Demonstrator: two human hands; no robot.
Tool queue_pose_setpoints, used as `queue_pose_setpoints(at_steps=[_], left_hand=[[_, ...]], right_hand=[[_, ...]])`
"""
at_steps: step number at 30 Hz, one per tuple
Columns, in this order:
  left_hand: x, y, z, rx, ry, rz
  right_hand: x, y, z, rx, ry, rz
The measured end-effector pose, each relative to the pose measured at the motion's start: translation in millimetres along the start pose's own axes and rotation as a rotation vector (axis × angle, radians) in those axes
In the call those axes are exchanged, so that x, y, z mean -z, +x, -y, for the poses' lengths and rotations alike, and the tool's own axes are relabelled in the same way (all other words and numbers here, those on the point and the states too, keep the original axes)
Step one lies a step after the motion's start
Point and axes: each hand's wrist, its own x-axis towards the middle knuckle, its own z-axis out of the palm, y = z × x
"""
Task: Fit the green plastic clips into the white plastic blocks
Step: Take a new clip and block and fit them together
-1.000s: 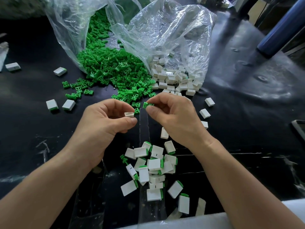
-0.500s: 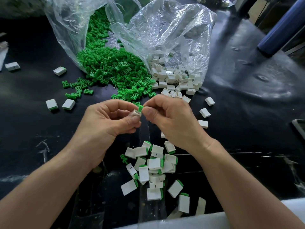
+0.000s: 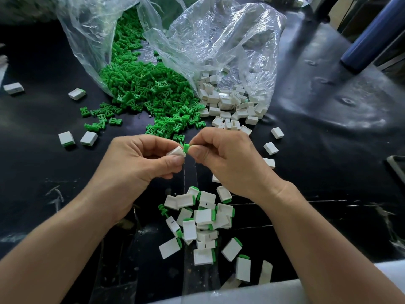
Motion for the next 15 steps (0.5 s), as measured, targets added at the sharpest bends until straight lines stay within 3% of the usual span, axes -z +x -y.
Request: queue_pose_setpoints(at_steps=[15], left_hand=[[5.6, 1.0, -3.1, -0.033, -0.035, 0.049]], right_hand=[[-3.6, 0.5, 0.2, -0.079, 0.104, 0.034]])
